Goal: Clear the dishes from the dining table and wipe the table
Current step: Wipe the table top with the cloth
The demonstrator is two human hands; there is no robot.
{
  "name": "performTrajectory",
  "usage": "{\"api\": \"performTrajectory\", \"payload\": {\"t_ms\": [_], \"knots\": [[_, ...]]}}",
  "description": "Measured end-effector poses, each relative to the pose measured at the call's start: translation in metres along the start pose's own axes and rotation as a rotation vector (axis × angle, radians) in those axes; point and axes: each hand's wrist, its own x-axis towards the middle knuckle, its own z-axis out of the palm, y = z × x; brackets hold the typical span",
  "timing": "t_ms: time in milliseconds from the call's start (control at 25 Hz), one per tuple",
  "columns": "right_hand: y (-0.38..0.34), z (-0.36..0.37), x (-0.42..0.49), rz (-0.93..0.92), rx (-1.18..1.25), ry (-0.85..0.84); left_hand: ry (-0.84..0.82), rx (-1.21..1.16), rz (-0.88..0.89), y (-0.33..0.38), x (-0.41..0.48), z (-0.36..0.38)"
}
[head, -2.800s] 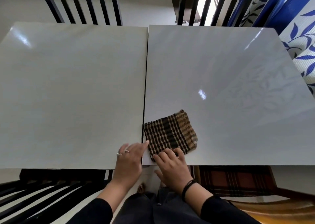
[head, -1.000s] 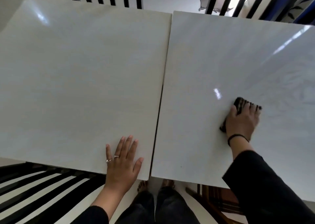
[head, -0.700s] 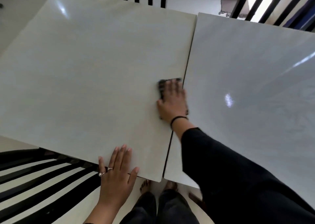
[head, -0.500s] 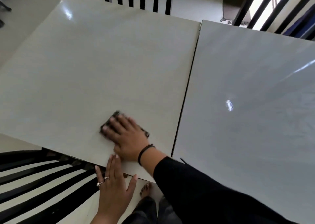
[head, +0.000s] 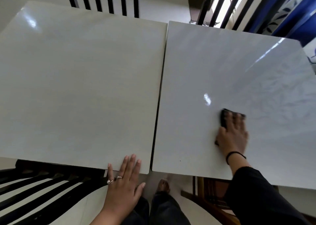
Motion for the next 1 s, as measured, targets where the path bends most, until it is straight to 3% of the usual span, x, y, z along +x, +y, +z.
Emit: {"api": "performTrajectory", "payload": {"t_ms": [120,240,560,680,760,880,1000], "knots": [[0.046,-0.008,-0.044,0.329,0.034,0.048,0.002,0.024,0.024,-0.006,-0.005,-0.001],[0.015,0.010,-0.099,0.366,0.037,0.044,0.032,0.023,0.014,-0.009,-0.019,0.002],[-0.219,0.073,-0.196,-0.683,0.021,-0.322,0.020,-0.015,-0.173,-0.023,-0.040,-0.011],[-0.243,0.077,-0.207,-1.135,-0.127,-0.367,0.051,-0.051,-0.299,-0.027,-0.051,-0.010],[-0.230,0.077,-0.203,-1.353,-0.224,-0.319,0.104,-0.060,-0.237,-0.024,-0.063,-0.006],[-0.180,0.066,-0.184,-1.475,-0.232,-0.295,0.165,-0.113,-0.066,-0.013,-0.069,-0.003],[-0.098,0.042,-0.149,-1.346,-0.194,-0.303,0.196,-0.138,0.043,-0.003,-0.048,-0.008]]}}
